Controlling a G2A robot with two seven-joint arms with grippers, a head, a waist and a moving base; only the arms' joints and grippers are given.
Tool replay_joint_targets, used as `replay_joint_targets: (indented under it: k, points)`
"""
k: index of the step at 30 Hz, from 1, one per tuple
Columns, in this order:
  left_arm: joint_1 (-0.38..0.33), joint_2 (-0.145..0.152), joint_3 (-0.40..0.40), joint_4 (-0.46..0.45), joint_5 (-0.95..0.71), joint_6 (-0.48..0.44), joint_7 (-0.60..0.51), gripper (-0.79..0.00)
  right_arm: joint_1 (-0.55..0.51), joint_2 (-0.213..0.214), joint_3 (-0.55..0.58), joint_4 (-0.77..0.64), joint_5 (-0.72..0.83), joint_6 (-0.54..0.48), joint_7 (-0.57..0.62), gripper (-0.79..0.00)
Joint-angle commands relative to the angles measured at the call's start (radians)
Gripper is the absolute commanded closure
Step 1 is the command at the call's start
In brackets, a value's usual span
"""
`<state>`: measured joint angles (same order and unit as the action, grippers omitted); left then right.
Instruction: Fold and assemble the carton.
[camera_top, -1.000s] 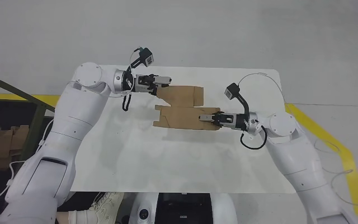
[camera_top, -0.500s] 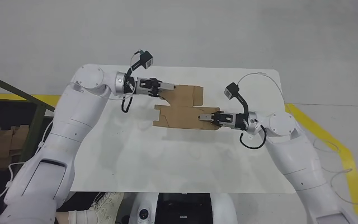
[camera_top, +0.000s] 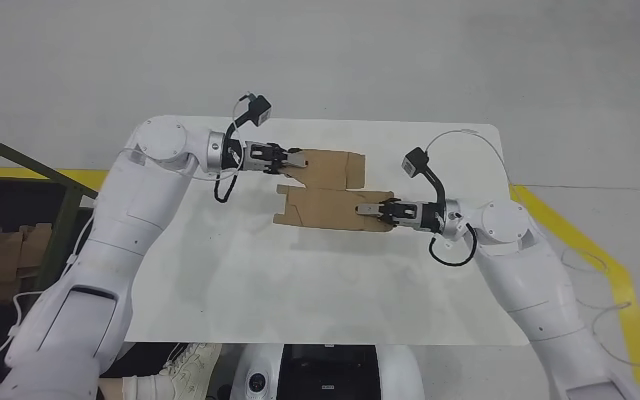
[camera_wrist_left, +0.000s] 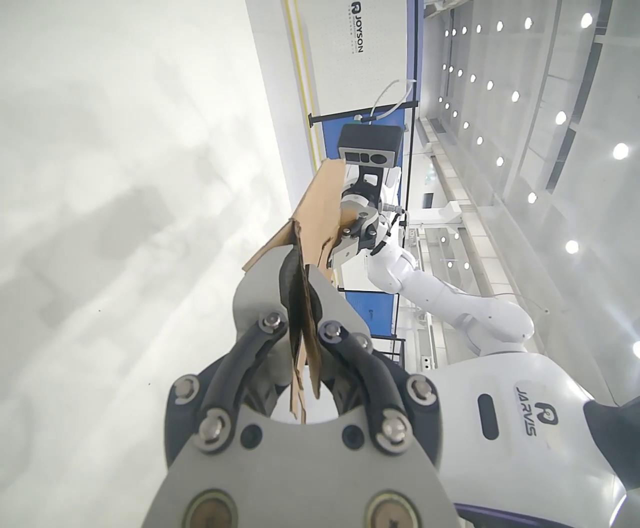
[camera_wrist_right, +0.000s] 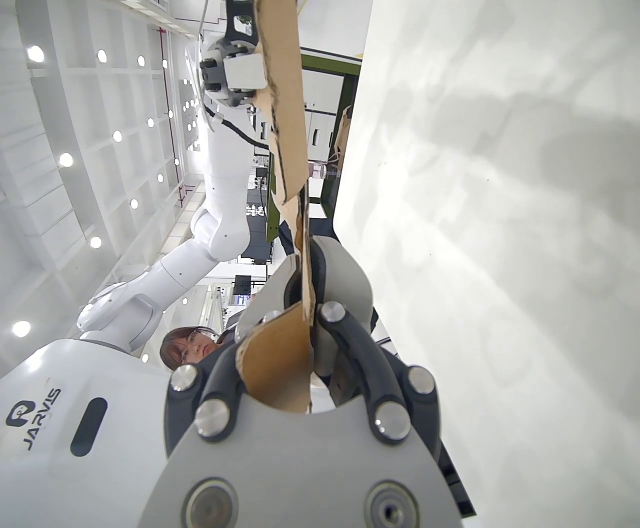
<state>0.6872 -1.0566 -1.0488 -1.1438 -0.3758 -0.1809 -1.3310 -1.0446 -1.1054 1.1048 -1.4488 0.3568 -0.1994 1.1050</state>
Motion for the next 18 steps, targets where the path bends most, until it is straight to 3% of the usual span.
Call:
replay_joint_targets:
  k: [1, 7, 9, 10, 11, 18]
  points:
    - [0.002, 0.001, -0.002, -0.005, 0.007, -0.002, 0.002, 0.0, 0.001, 0.0, -0.001, 0.0, -0.001, 0.002, 0.0, 0.0]
    - [0.009, 0.004, -0.006, -0.016, 0.016, 0.0, 0.01, 0.0, 0.001, 0.0, -0.002, 0.001, 0.002, 0.003, -0.005, 0.0]
    - [0.011, 0.005, -0.008, -0.021, 0.013, -0.003, 0.014, 0.0, 0.001, 0.0, -0.001, 0.006, 0.005, 0.008, -0.014, -0.369]
    - [0.012, 0.005, -0.01, -0.023, 0.008, -0.003, 0.016, 0.0, 0.002, 0.0, 0.0, 0.009, 0.001, 0.011, -0.022, -0.717]
    - [0.013, 0.005, -0.012, -0.026, 0.005, -0.005, 0.017, 0.0, 0.002, 0.0, 0.003, 0.012, -0.005, 0.013, -0.033, -0.785]
    - [0.029, 0.01, -0.032, -0.045, -0.017, -0.028, 0.022, 0.0, -0.034, 0.012, 0.066, -0.007, -0.049, 0.027, -0.153, -0.785]
